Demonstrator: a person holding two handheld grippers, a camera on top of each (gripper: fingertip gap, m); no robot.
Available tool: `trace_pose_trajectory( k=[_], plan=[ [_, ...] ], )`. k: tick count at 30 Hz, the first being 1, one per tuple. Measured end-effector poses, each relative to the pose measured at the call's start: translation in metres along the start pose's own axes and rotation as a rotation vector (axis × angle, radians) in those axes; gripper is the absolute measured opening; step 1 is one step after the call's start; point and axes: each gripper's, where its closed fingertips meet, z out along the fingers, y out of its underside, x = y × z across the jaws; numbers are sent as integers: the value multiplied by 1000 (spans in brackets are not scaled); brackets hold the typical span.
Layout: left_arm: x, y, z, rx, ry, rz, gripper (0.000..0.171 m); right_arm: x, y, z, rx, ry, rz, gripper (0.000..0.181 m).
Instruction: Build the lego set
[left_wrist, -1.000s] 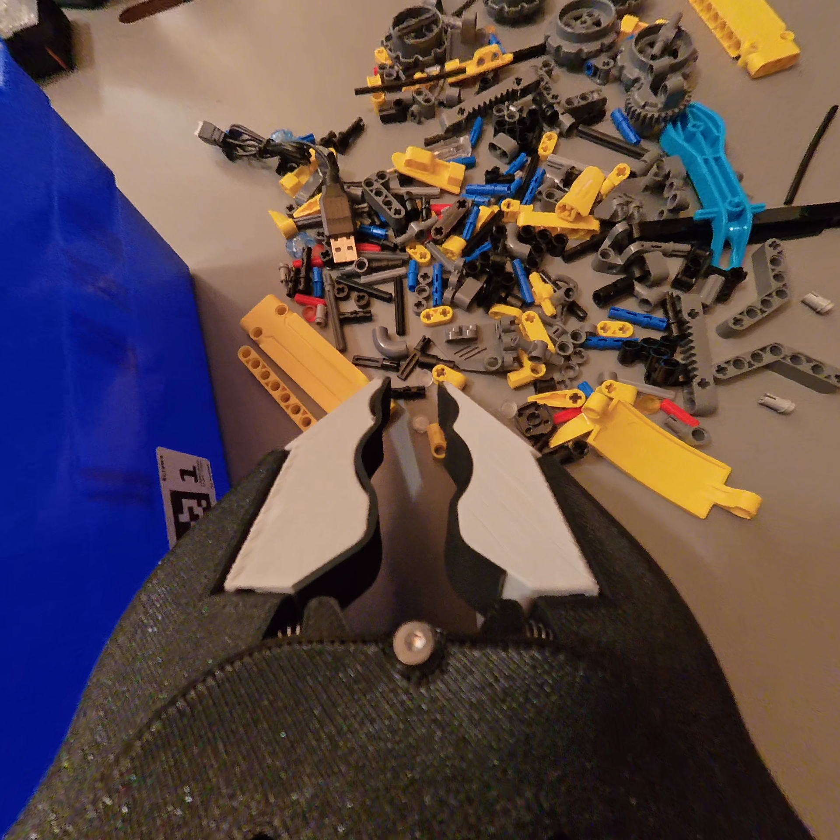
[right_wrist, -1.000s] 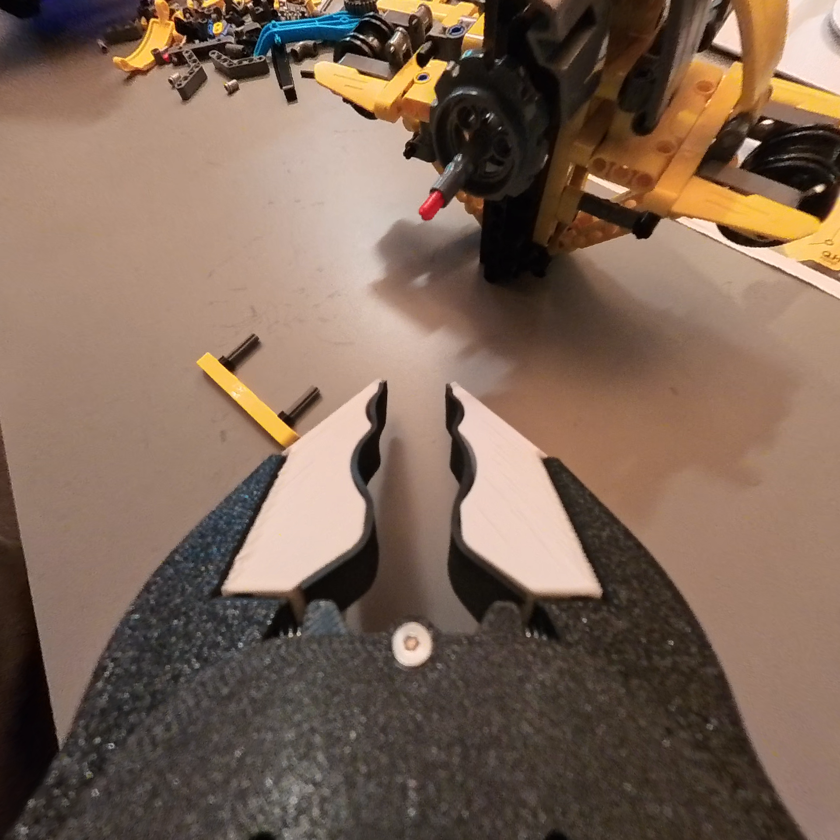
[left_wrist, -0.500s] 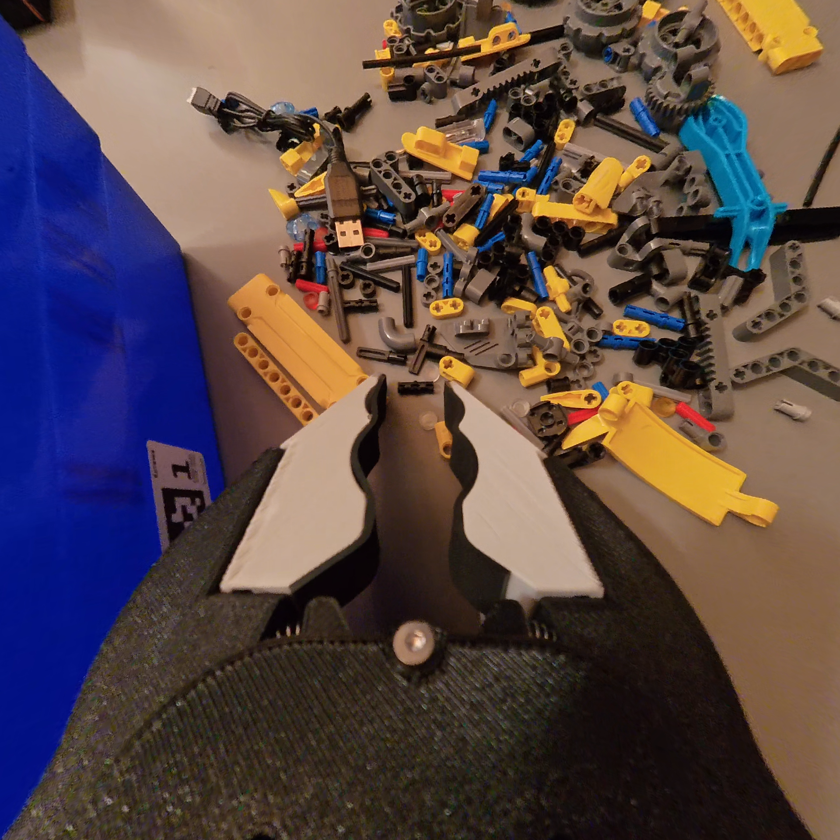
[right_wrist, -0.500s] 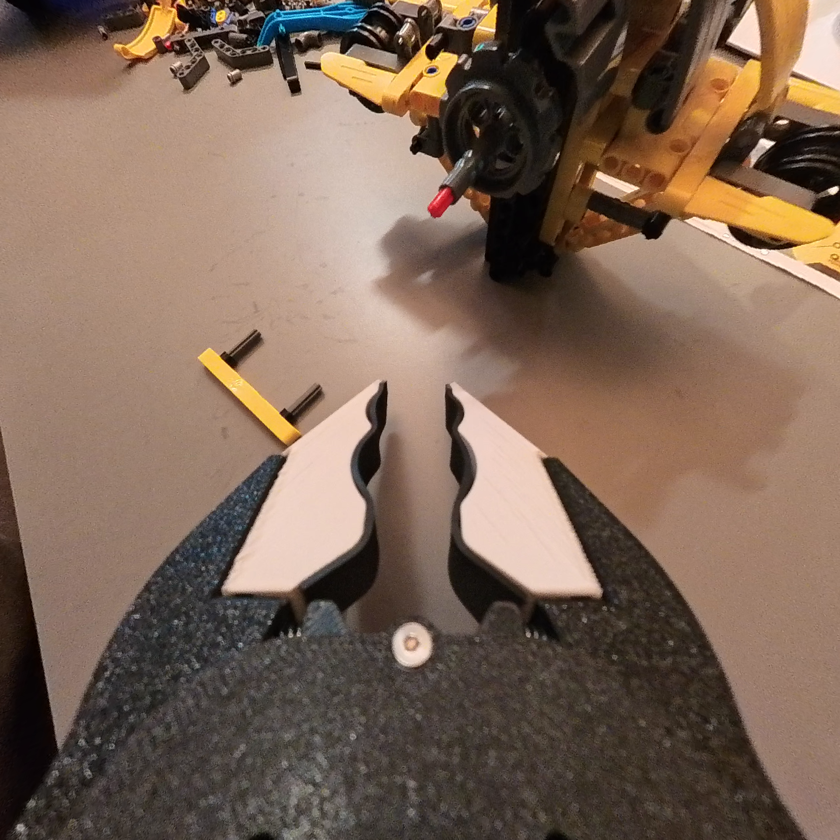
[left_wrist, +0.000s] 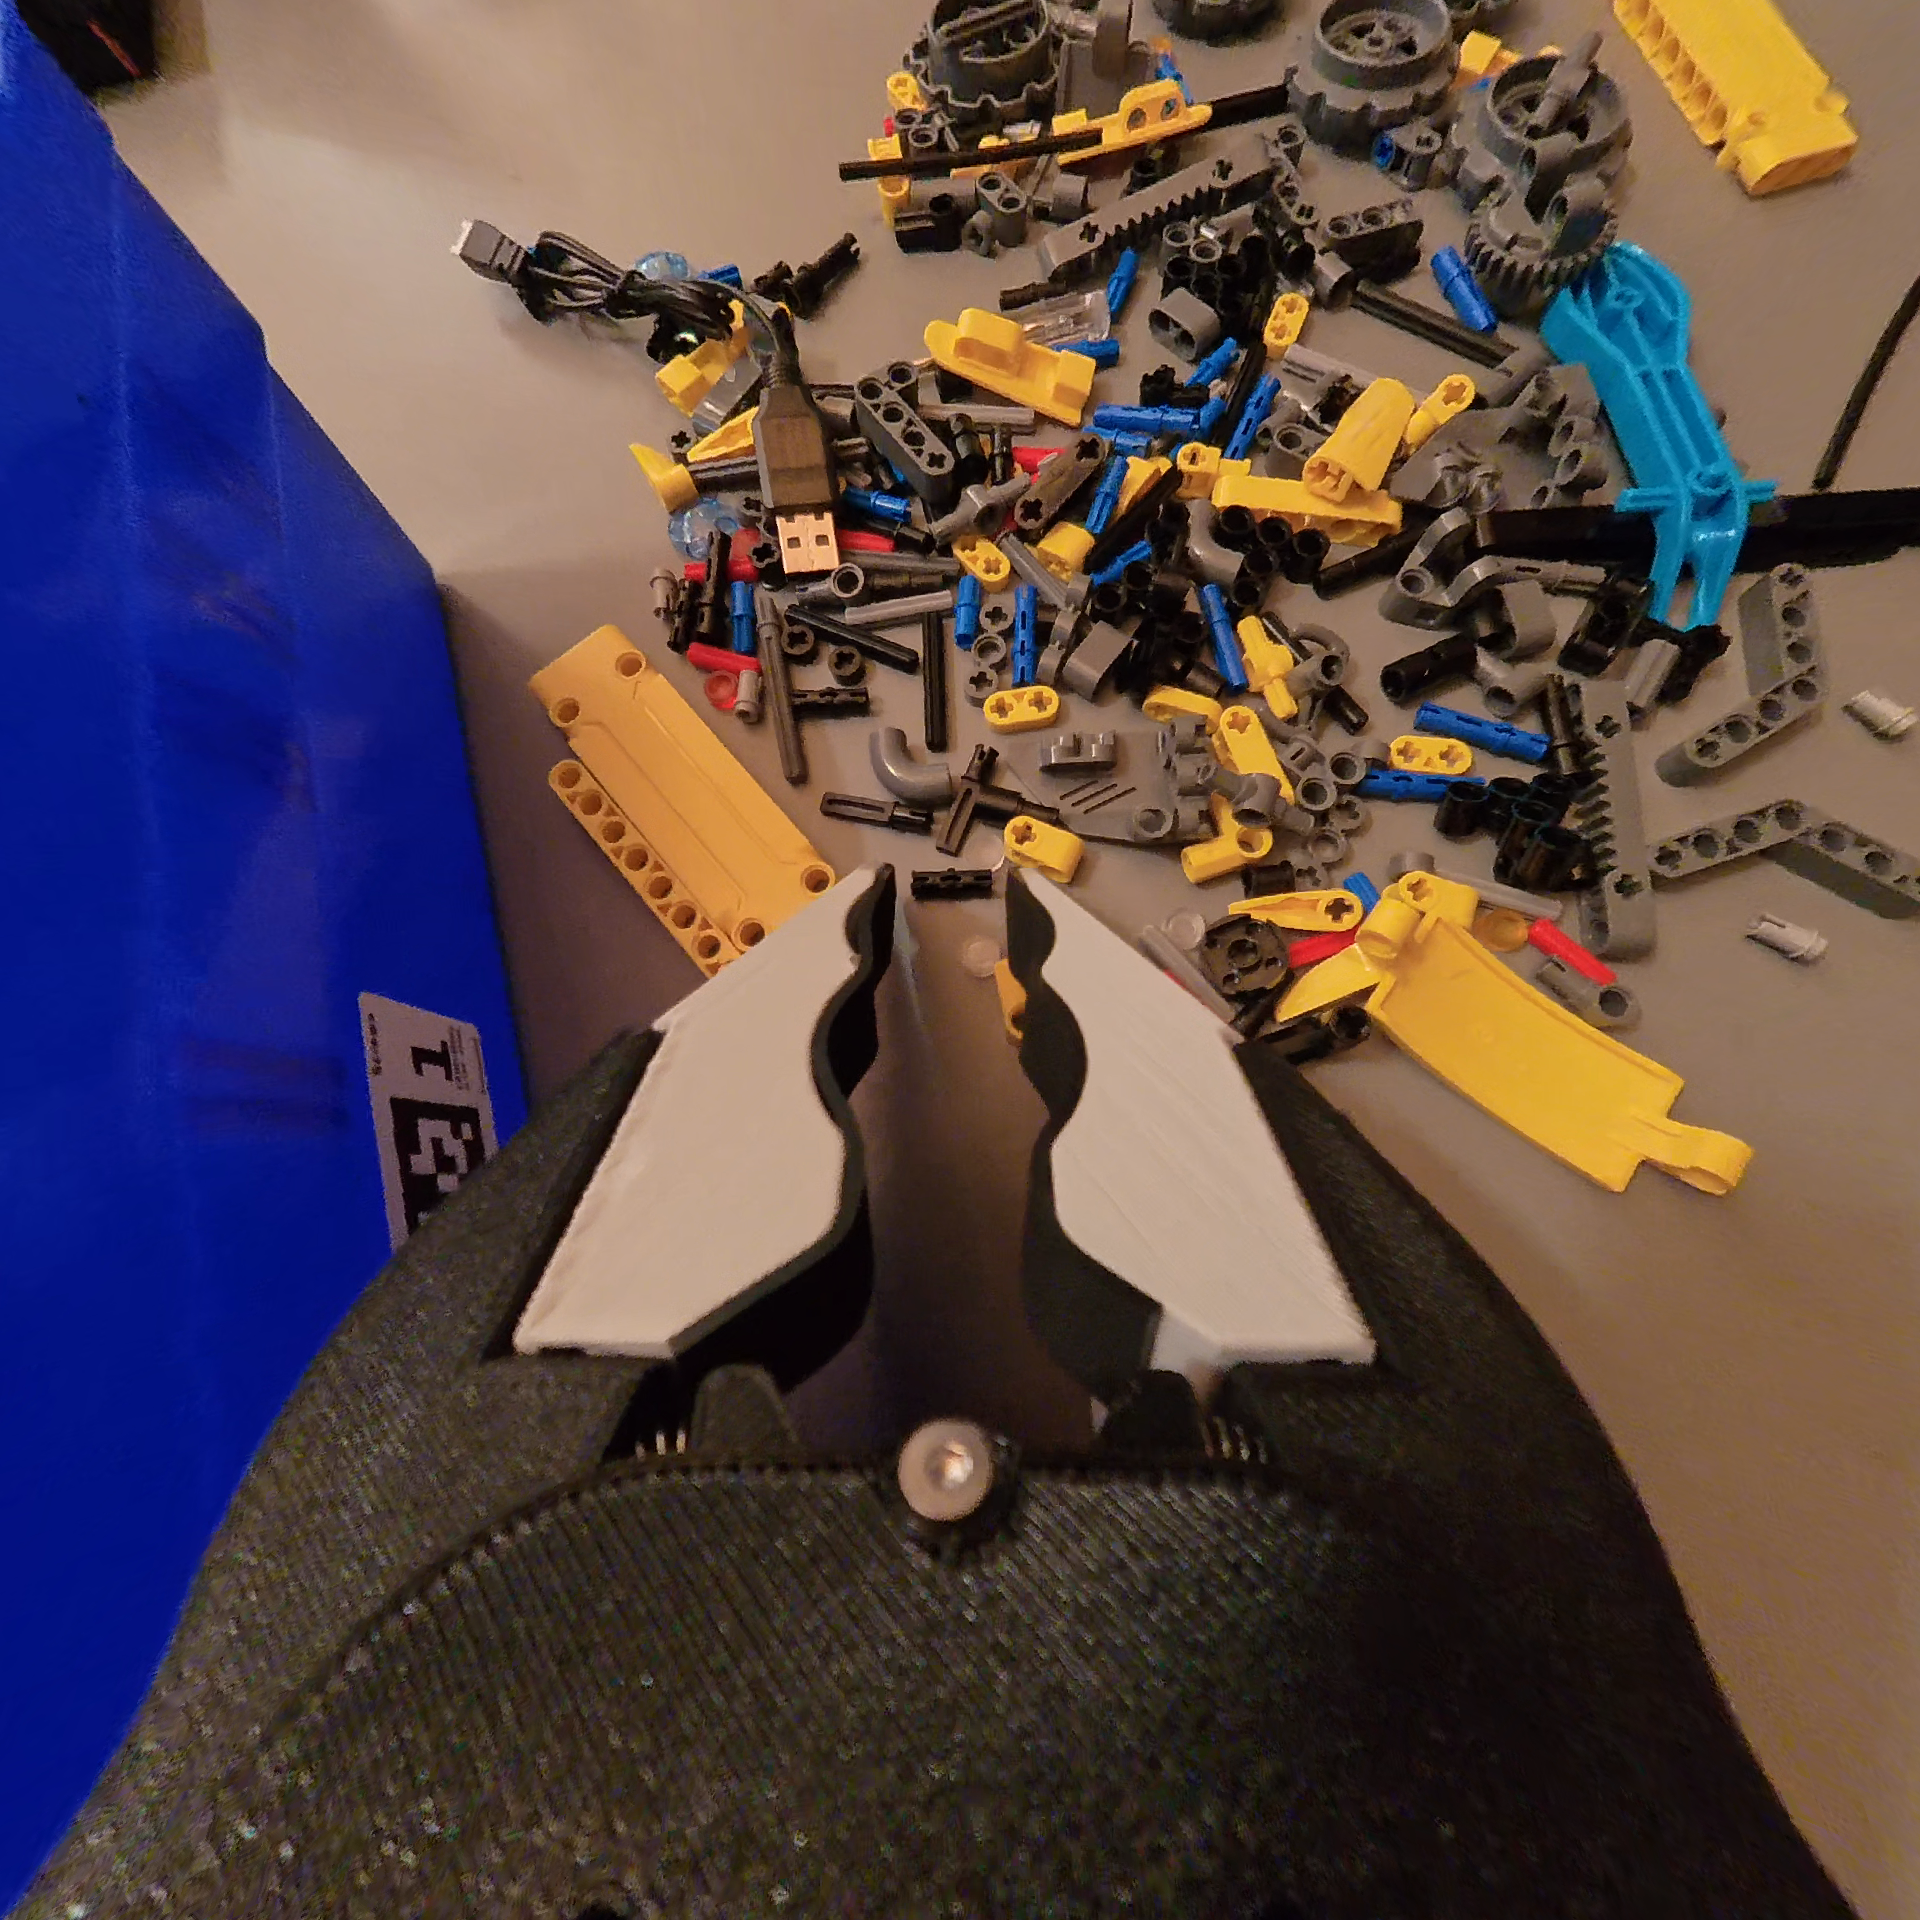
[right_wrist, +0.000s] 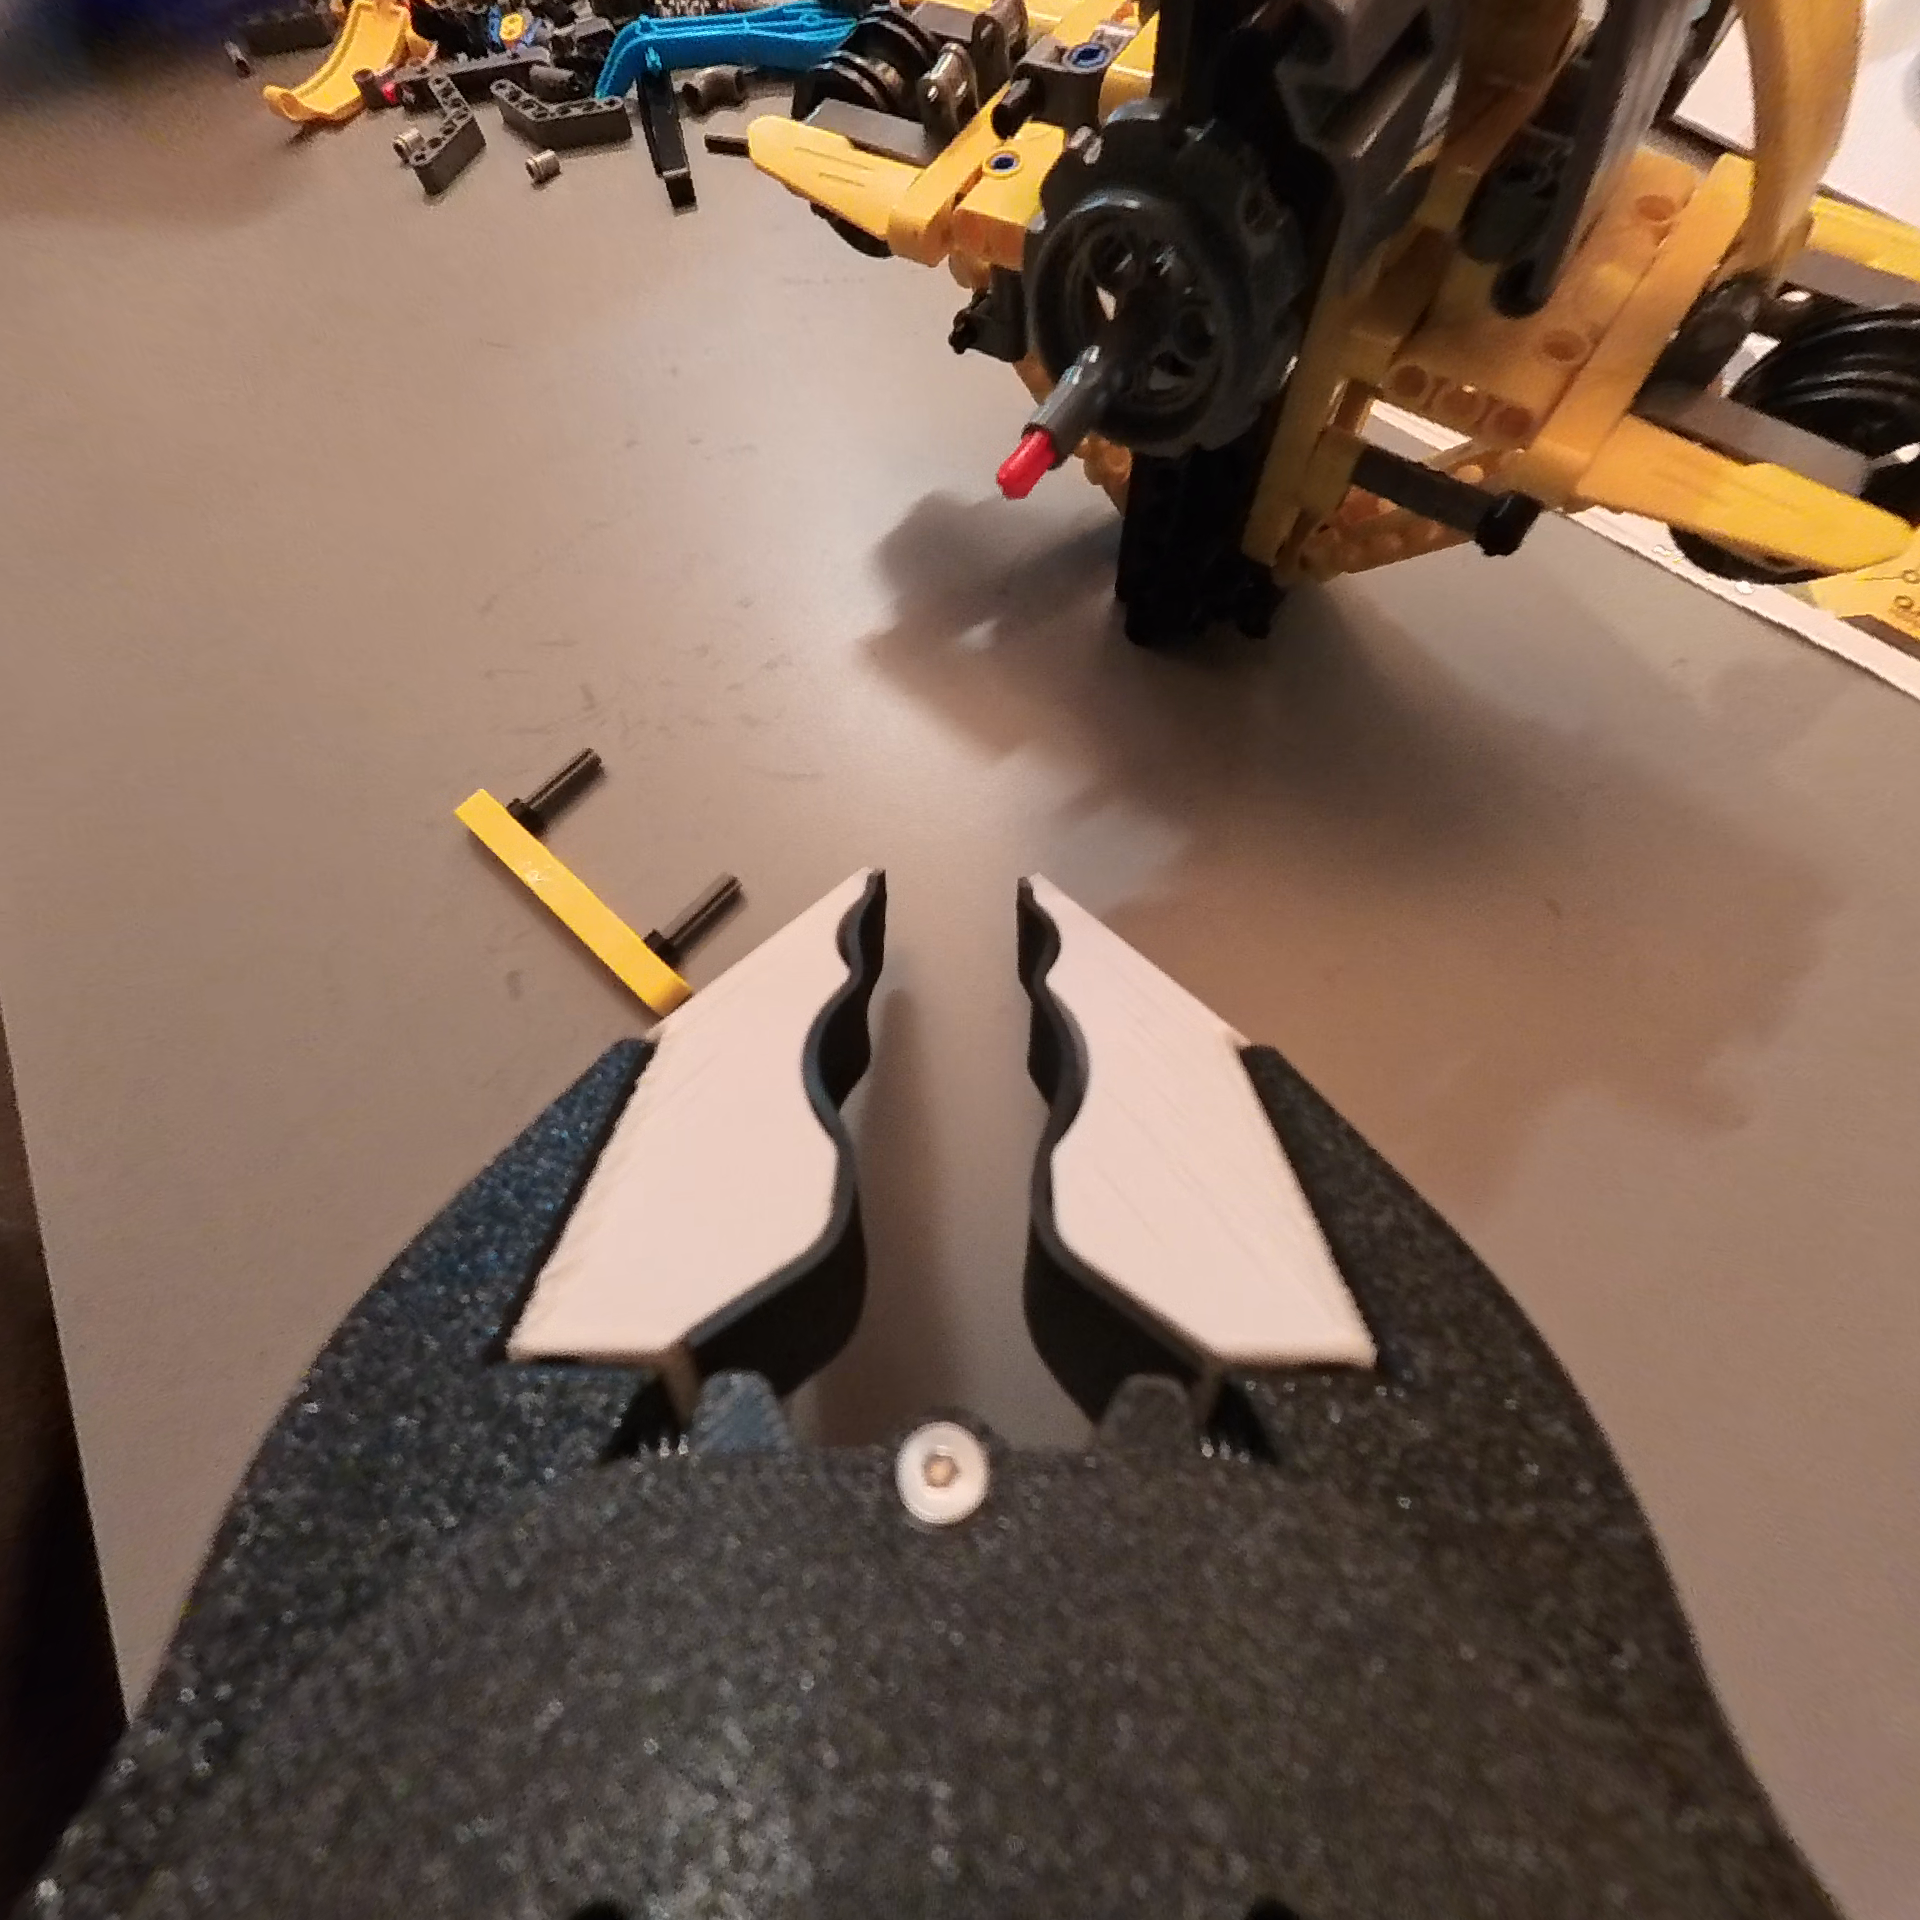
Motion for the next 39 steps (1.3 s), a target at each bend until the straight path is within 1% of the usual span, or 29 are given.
trace_pose_trajectory(
  k=[8, 11, 13, 15, 16, 19, 22, 24, 26, 28, 30, 32, 36, 39],
  plan=[
    [1, 3, 3, -29, 7, 4, 14, -2, 0, 0, -1, 4, -22, 24],
    [7, -5, -7, 13, 11, 2, 14, -3, 0, 1, -5, 7, -35, 23],
    [22, -19, -21, 64, 29, 7, 14, -3, 1, 1, -7, 8, -40, 23],
    [52, -36, -36, 120, 74, 33, 14, -4, 1, 1, -7, 9, -42, 23],
    [73, -43, -42, 139, 105, 58, 14, -3, 1, 1, -8, 9, -42, 23],
    [153, -55, -50, 147, 209, 158, 14, -2, 1, 2, -13, 24, -41, 23],
    [249, -53, -49, 142, 343, 264, 14, 1, 1, 0, -9, 57, -45, 22],
    [309, -43, -44, 108, 456, 311, 14, 2, 2, -2, -8, 73, -43, 21],
    [348, -31, -33, 72, 499, 374, 14, 2, 2, -5, 5, 76, -38, 21],
    [364, -23, -20, 46, 451, 461, 14, -1, 2, -9, 25, 67, -40, 21],
    [373, -22, -14, 38, 440, 490, 14, -6, 1, -14, 46, 56, -45, 21],
    [379, -24, -12, 33, 464, 472, 14, -10, 1, -18, 66, 44, -52, 21],
    [373, -20, -2, -14, 440, 453, 14, -17, 0, -23, 88, 33, -59, 21],
    [373, -18, -1, -17, 460, 409, 15, -22, 0, -26, 102, 32, -71, 21]
  ],
)
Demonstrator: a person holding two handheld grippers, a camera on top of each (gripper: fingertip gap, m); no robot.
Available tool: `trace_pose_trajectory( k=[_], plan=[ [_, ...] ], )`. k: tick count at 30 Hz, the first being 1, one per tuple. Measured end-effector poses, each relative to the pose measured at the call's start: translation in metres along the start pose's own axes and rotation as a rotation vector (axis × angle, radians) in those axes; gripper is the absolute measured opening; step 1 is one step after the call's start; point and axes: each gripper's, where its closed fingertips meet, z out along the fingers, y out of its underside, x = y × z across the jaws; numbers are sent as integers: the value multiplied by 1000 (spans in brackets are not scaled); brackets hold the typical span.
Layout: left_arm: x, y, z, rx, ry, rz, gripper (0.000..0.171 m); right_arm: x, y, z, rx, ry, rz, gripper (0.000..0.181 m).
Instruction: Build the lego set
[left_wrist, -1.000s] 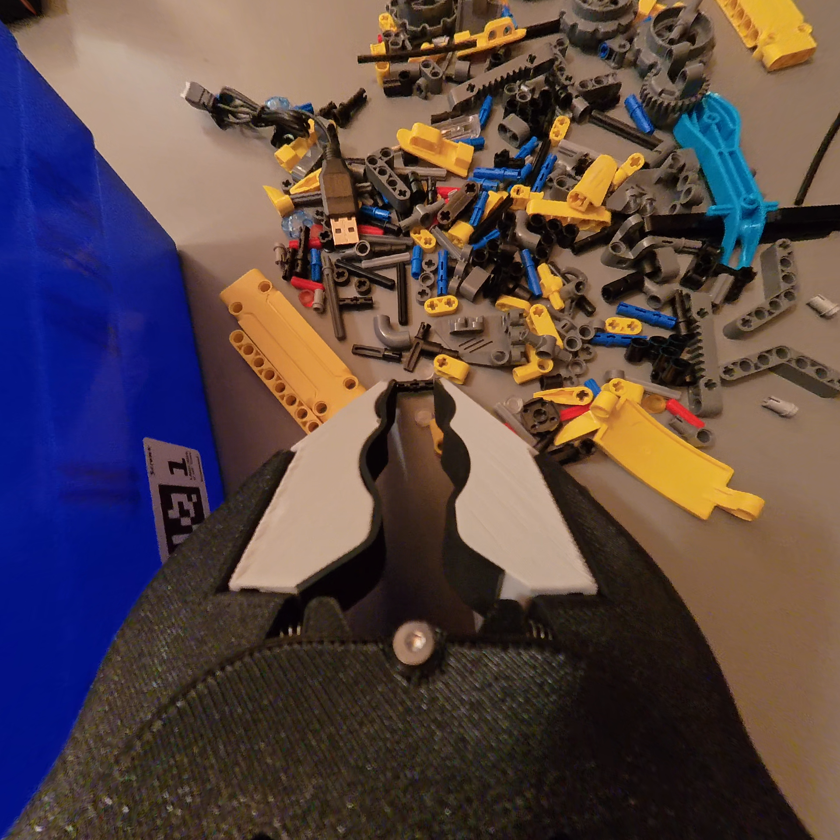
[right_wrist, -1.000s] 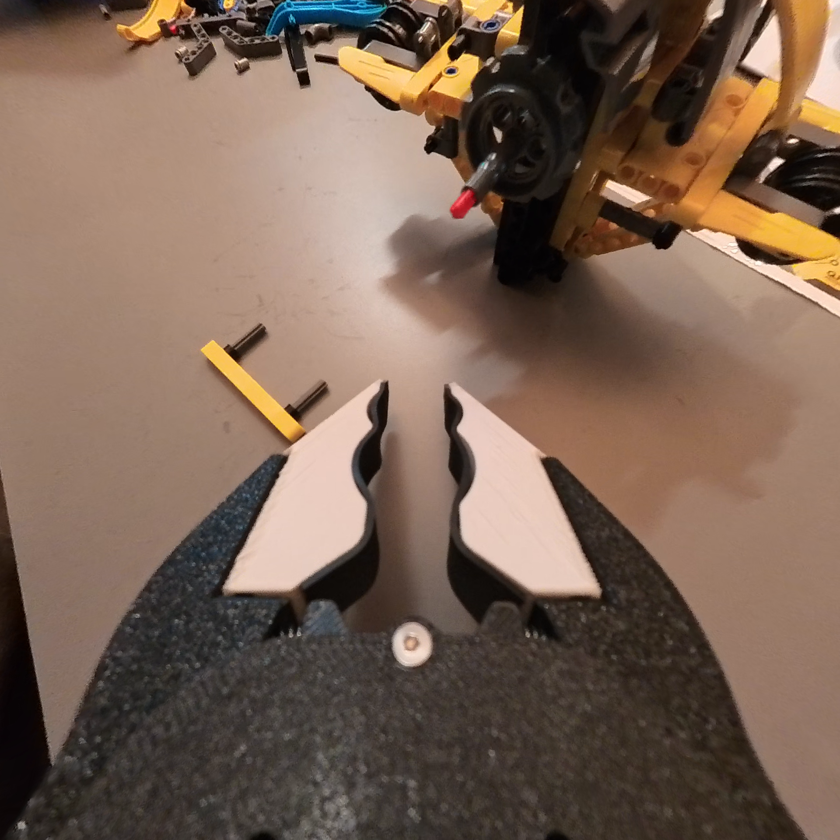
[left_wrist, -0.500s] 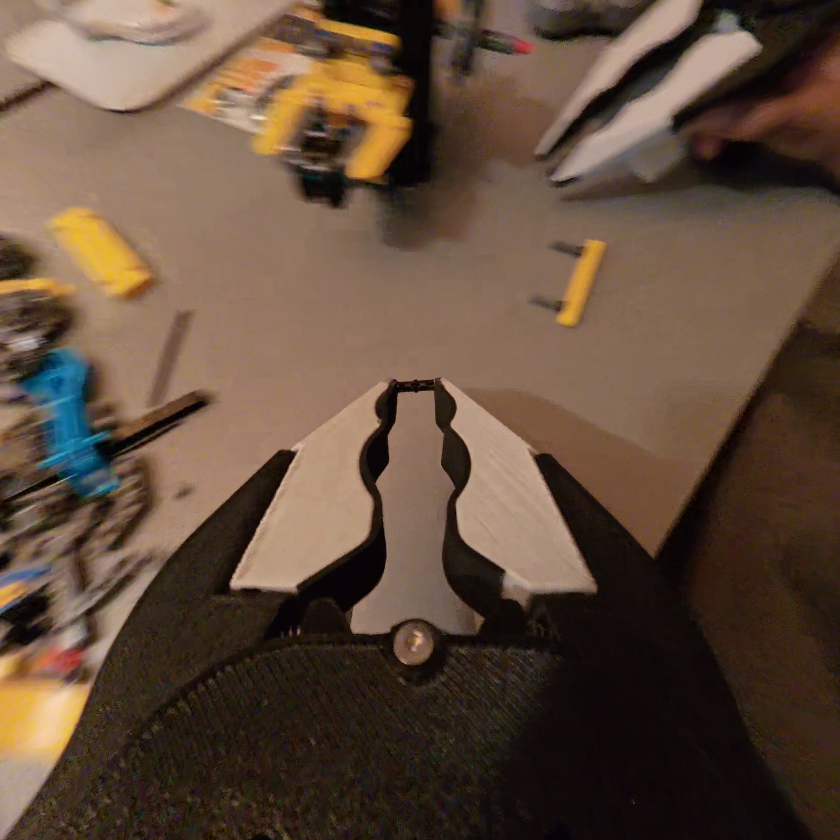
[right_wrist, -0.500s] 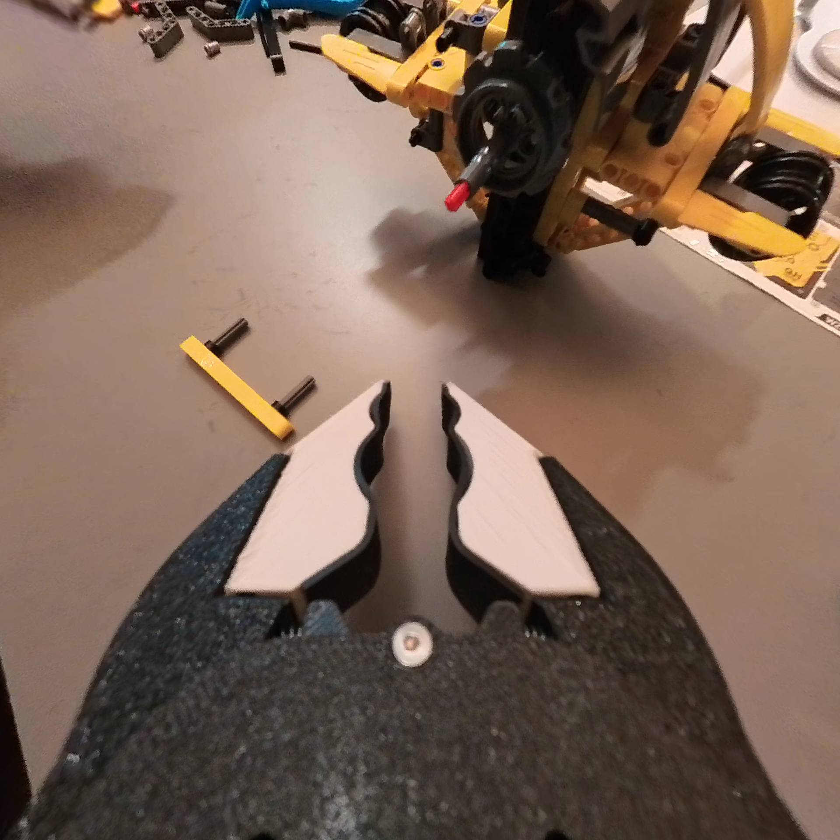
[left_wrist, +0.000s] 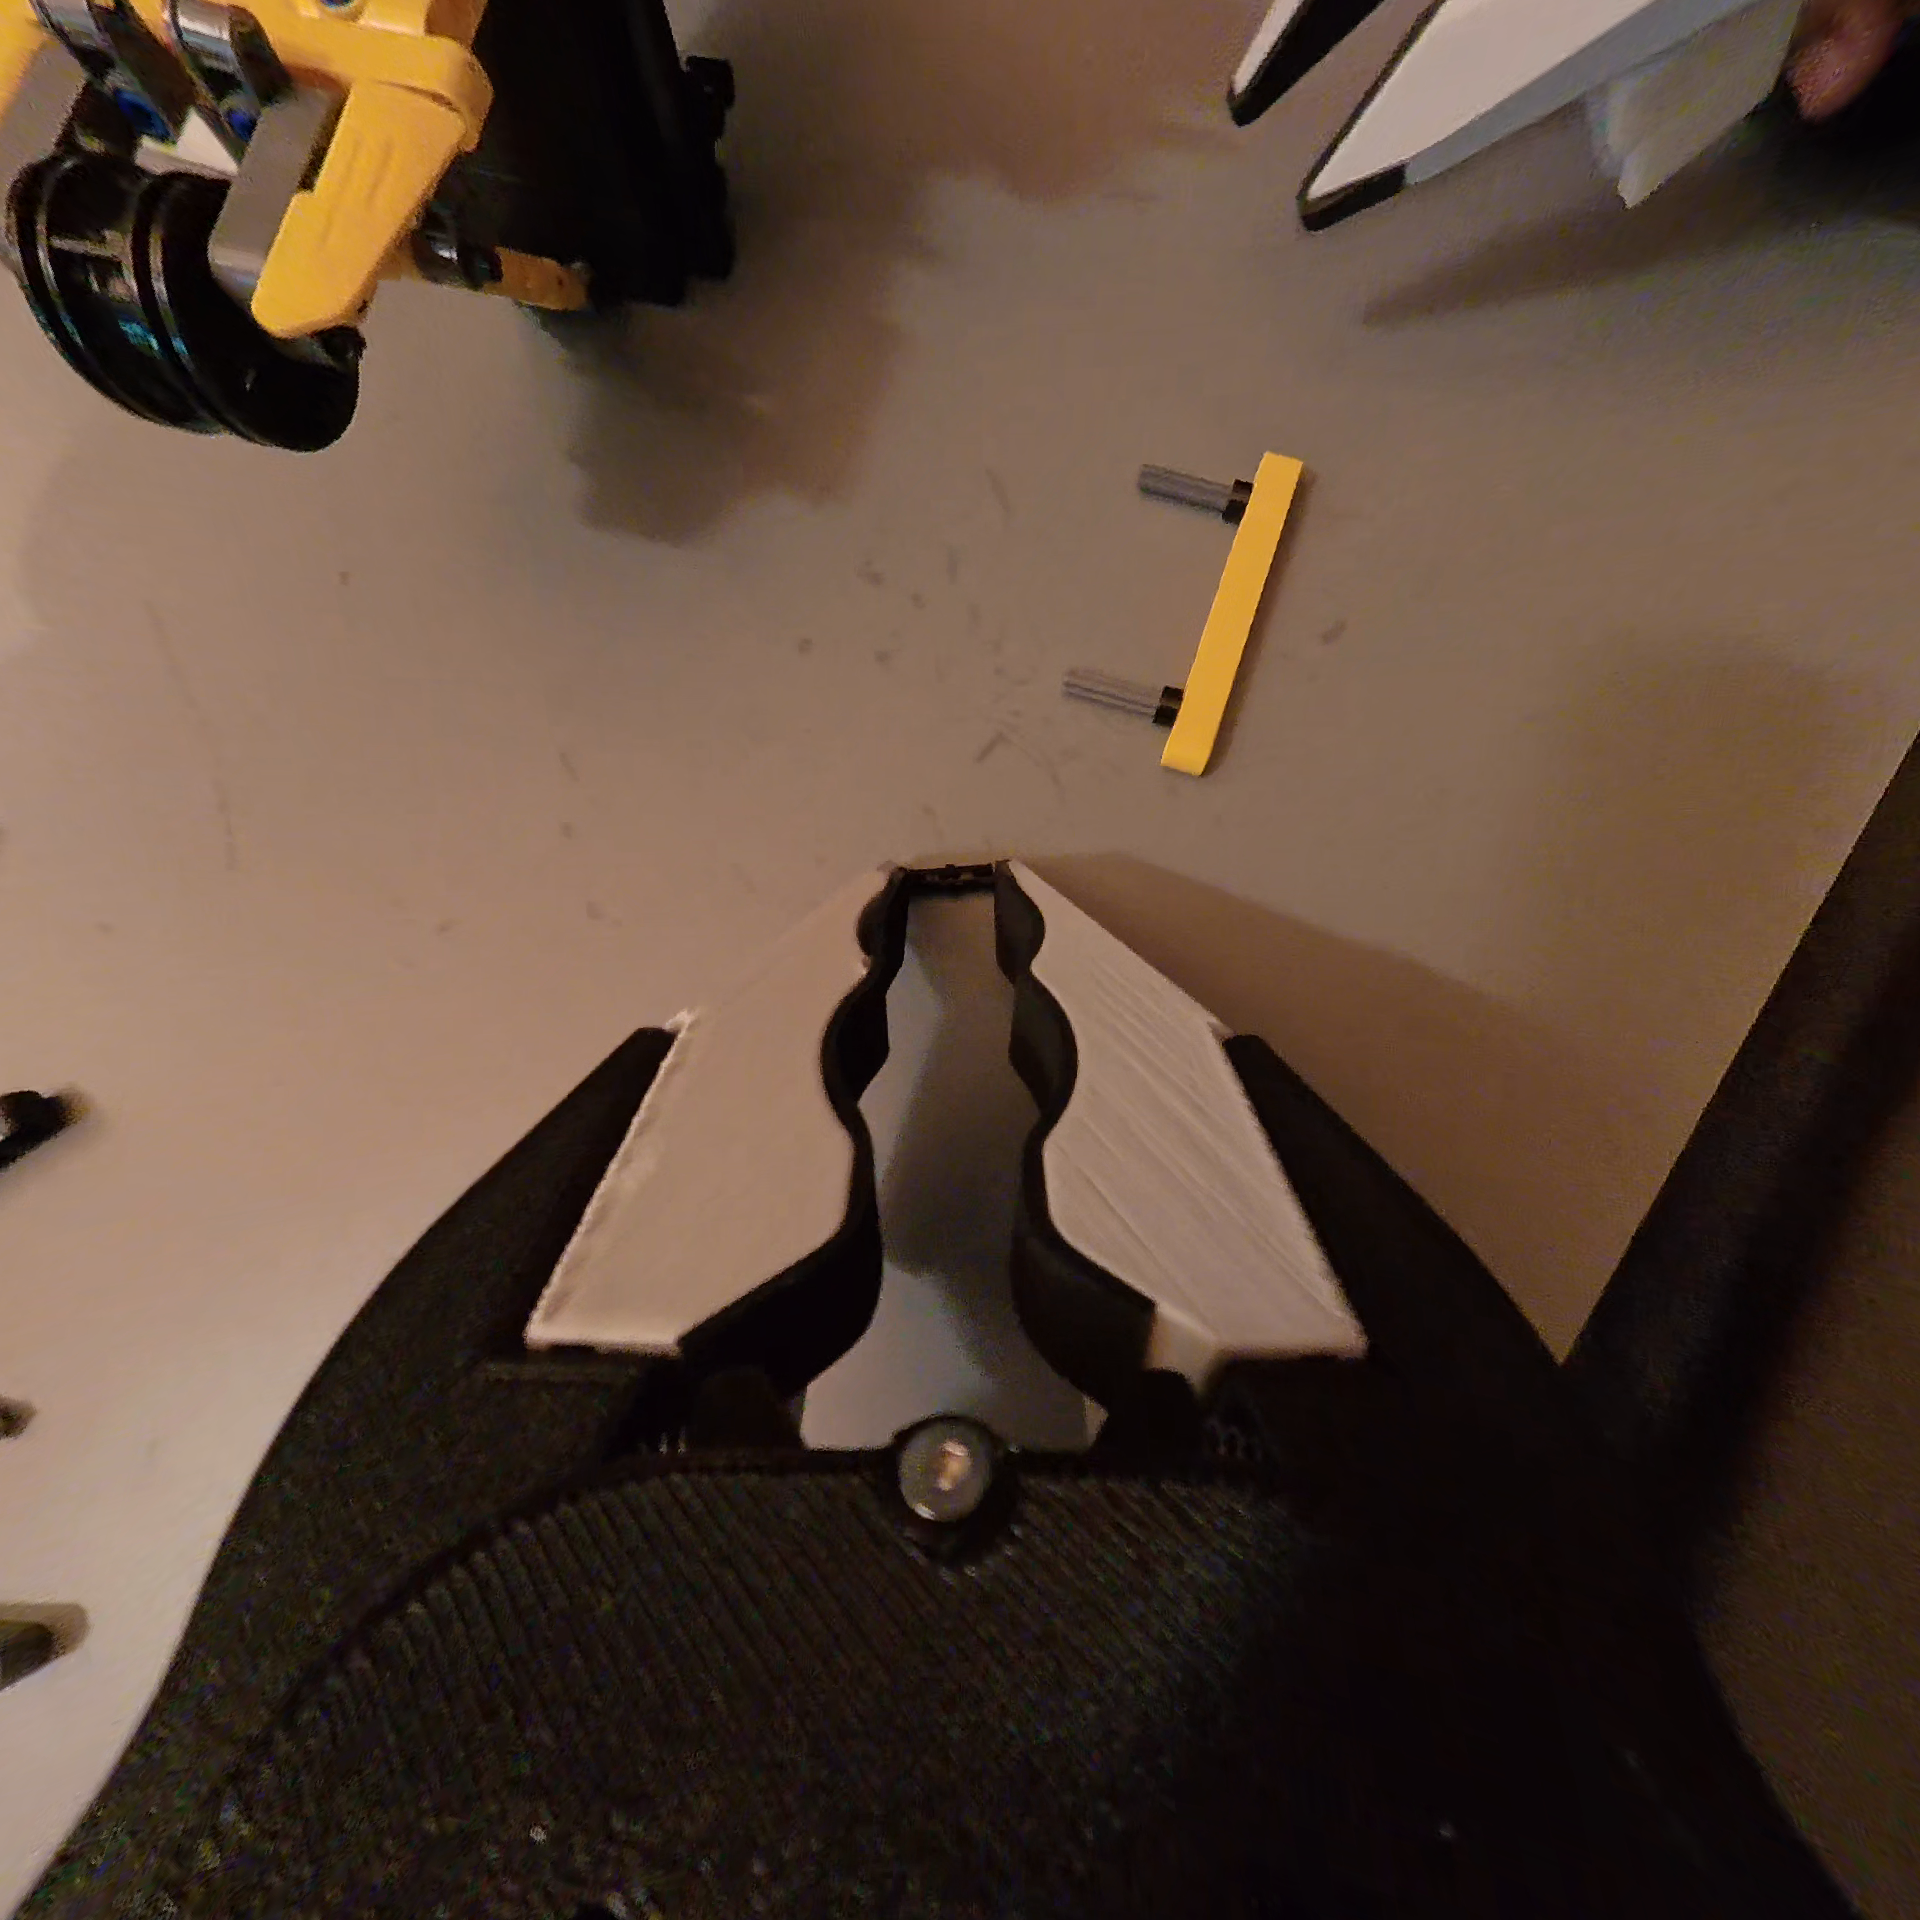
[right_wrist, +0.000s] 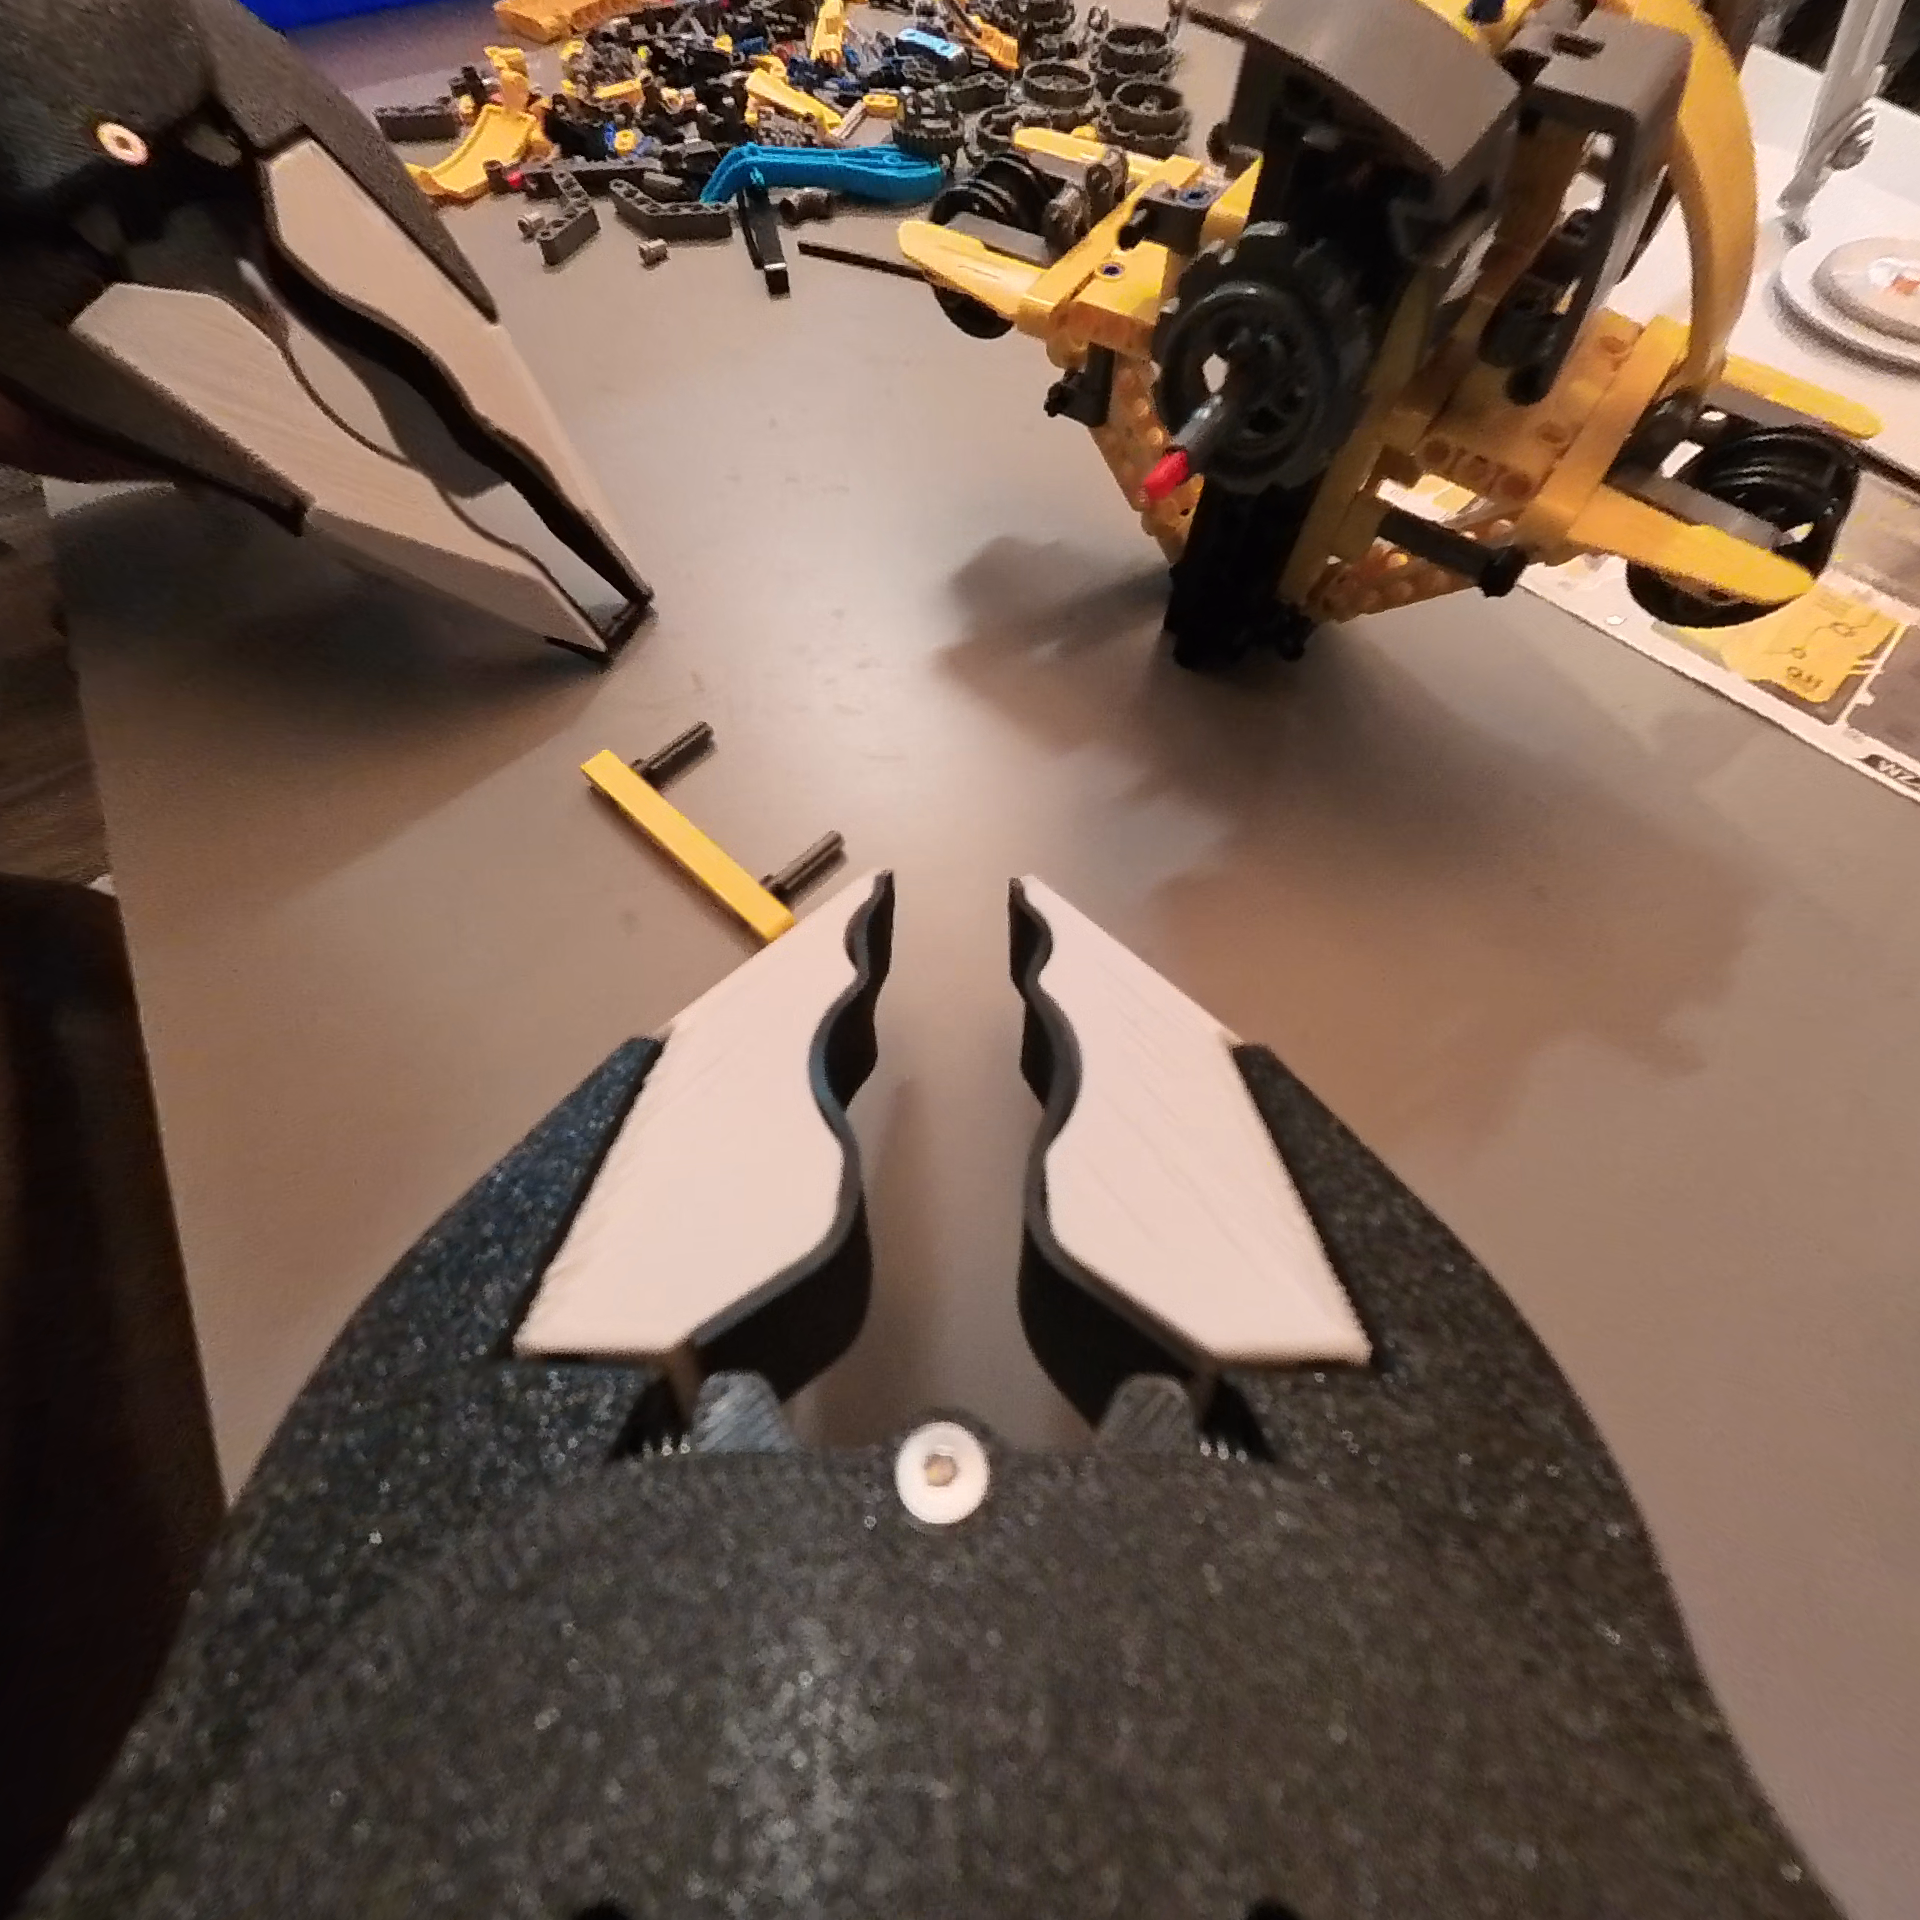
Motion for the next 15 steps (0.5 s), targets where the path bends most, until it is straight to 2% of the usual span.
trace_pose_trajectory(
  k=[4, 6, 8, 11, 15],
  plan=[
    [-6, 3, -4, -13, -34, -20, 29, -3, -3, -6, 36, -7, 4, 21],
    [-13, 3, -13, -7, -72, -13, 28, -3, -5, -9, 56, -14, 14, 21],
    [-31, 9, -29, -20, -144, 8, 19, -3, -6, -10, 69, -22, 28, 21],
    [-92, 30, -75, -83, -372, 1, 17, -2, -6, -11, 72, -30, 45, 22],
    [-174, 62, -147, -57, -574, -123, 15, 1, -4, -8, 53, -19, 55, 22]
  ],
)
